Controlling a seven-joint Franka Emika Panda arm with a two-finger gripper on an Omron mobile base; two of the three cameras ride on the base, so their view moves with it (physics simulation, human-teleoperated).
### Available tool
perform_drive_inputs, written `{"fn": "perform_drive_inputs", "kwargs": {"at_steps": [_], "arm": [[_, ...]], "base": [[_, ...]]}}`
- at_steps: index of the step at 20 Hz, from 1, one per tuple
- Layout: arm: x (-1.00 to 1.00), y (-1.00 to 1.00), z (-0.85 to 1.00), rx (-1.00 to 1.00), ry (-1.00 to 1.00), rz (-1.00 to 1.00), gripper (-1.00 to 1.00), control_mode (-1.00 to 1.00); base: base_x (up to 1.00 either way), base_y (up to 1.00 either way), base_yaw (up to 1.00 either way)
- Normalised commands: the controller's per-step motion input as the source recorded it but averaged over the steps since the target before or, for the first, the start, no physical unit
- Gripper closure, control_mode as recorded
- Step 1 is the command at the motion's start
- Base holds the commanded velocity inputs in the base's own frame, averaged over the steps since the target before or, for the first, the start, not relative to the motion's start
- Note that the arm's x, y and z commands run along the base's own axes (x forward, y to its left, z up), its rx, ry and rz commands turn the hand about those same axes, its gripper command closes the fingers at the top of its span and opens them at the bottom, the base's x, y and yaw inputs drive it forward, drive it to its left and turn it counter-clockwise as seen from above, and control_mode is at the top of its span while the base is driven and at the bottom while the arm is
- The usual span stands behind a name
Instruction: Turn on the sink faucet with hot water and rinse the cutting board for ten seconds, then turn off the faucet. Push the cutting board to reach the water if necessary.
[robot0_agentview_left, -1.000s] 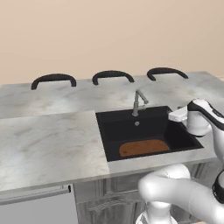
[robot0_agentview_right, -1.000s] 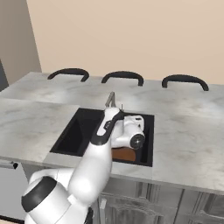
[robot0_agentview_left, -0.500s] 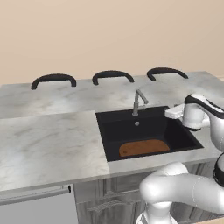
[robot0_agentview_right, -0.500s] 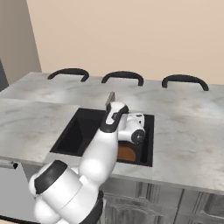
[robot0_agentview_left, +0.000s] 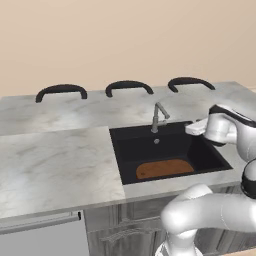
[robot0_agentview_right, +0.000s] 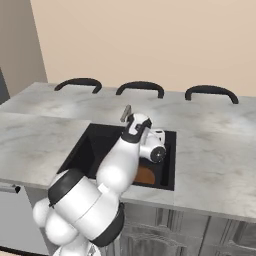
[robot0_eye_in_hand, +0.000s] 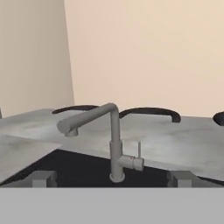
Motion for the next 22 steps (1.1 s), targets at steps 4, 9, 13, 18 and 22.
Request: {"fn": "perform_drive_inputs", "kwargs": {"at_steps": [4,9,13,18,22], "arm": [[0.33,0.00,-0.20,0.00,-0.01,0.00,-1.00,-1.00],[0.38,0.00,-0.26,-0.02,-0.02,0.00,-1.00,-1.00],[0.39,0.00,-0.30,-0.05,-0.02,0.00,-1.00,-1.00],[0.34,0.00,-0.28,-0.02,-0.02,0.00,-1.00,-1.00],[0.32,0.00,-0.20,0.00,-0.03,0.00,-1.00,-1.00]], "base": [[0.00,0.00,0.00],[0.00,0.00,0.00],[0.00,0.00,0.00],[0.00,0.00,0.00],[0.00,0.00,0.00]]}}
